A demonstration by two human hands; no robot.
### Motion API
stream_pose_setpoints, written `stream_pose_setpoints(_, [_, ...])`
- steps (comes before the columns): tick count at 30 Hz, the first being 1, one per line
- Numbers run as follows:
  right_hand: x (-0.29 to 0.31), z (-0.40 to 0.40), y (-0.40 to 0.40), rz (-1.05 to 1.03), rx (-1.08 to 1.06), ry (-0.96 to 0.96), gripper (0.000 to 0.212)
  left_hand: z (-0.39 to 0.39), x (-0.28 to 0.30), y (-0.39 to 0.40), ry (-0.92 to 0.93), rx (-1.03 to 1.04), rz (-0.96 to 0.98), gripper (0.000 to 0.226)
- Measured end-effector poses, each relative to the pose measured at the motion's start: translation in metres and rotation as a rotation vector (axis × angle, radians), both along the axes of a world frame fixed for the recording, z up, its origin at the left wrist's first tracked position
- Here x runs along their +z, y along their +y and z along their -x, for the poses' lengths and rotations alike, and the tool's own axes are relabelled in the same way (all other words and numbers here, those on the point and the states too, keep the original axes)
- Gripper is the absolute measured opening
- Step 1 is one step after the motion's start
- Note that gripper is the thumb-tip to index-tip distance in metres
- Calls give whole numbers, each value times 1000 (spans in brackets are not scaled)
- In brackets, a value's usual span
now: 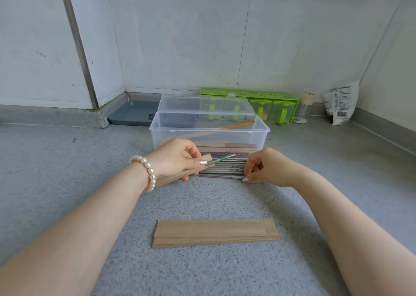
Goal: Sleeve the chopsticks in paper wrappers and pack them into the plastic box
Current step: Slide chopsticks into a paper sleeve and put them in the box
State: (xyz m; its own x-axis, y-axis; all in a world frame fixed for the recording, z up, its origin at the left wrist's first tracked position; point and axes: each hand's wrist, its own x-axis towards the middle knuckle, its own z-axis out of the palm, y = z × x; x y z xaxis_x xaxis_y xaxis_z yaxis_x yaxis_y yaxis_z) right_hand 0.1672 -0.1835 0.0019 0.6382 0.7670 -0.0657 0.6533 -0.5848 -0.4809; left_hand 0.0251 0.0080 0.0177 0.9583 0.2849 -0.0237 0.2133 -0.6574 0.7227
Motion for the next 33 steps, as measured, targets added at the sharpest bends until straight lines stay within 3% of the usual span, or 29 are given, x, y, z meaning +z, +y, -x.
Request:
stream_pose_setpoints(6, [-1,-1,2,35,31,-31,19,2,1,-1,45,-87,76,21])
stream_pose_setpoints(10, [12,1,-5,-178,2,10,10,5,5,-3,69,-115,91,21])
stream_pose_setpoints(16, [25,0,-18,-844,-36,526,7,4,3,0,29,-54,98,20])
stream_pose_setpoints(19, [25,-4,-18,-1033,8,782,13,2,2,3,-23,-10,100,20])
stream_pose_setpoints(23, [21,-8,-19,-1170,31,970,36,2,2,2,-42,1,108,20])
stream_pose_setpoints(28, [25,-9,-18,-1325,-135,1011,14,2,2,2,-46,10,127,19])
stream_pose_setpoints(33, [21,-11,-17,-1313,-329,841,23,2,3,0,-38,11,128,20])
